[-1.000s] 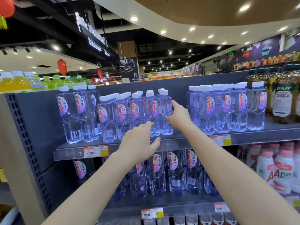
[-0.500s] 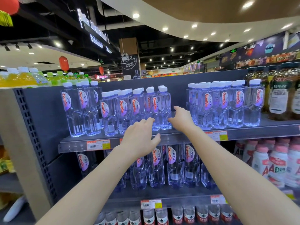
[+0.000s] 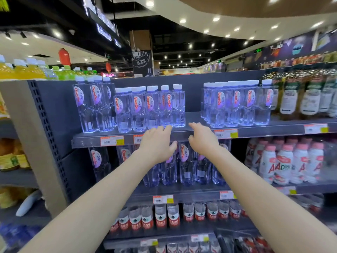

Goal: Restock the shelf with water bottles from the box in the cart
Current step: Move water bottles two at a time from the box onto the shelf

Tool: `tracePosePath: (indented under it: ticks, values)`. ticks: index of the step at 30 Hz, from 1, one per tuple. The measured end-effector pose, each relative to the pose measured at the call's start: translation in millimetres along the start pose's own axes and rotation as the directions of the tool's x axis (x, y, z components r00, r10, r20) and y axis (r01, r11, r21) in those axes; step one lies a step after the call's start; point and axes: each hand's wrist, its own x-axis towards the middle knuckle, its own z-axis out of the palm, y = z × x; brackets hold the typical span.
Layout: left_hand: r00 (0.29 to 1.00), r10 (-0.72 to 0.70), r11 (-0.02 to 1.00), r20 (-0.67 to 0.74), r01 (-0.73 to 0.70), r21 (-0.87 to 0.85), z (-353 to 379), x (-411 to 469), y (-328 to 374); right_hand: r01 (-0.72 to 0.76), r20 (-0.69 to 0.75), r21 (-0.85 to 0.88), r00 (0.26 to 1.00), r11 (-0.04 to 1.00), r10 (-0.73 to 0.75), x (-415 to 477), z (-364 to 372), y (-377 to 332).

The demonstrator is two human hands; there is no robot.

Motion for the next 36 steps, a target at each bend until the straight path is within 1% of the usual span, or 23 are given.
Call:
tracePosePath:
  ticks: [5,8,10,14,17,20,24,27,29,32,36]
  values:
    - [0.999,0.050,0.999,0.016,-0.050,-0.005,-10,-46,18,-0.013,0.037,-0.070,0.999,0.997,0.015,-64,-21,1]
    - [0.995,0.096,0.995,0.031,-0.096,-0.018,-13,-83,37,-0.022,0.063,-0.156,0.997,0.988,0.032,-117,-34,7]
    - [0.990,0.129,0.991,0.049,-0.126,-0.044,-12,-110,52,-0.037,0.108,-0.201,0.992,0.979,0.060,-154,-42,11]
    - [0.984,0.151,0.985,0.099,-0.141,-0.100,-15,-154,88,-0.077,0.195,-0.256,0.972,0.964,0.130,-216,-54,26]
    - [0.971,0.200,0.977,0.129,-0.188,-0.101,-16,-174,119,-0.072,0.207,-0.292,0.969,0.954,0.137,-250,-69,44]
    - [0.966,0.229,0.970,0.117,-0.216,-0.115,-20,-182,157,-0.088,0.200,-0.313,0.967,0.946,0.156,-277,-87,68]
    - [0.954,0.266,0.959,0.137,-0.247,-0.141,-18,-188,218,-0.134,0.213,-0.279,0.957,0.951,0.197,-310,-105,122]
    - [0.943,0.283,0.953,0.175,-0.255,-0.166,-10,-189,275,-0.175,0.229,-0.250,0.945,0.952,0.234,-334,-122,176]
    - [0.941,0.279,0.951,0.190,-0.244,-0.187,-5,-190,318,-0.198,0.223,-0.262,0.940,0.945,0.259,-349,-134,214]
    - [0.932,0.277,0.952,0.234,-0.233,-0.201,6,-192,385,-0.196,0.260,-0.302,0.925,0.933,0.278,-369,-152,271]
    - [0.920,0.276,0.956,0.279,-0.234,-0.177,24,-196,466,-0.172,0.309,-0.331,0.909,0.928,0.279,-389,-168,347]
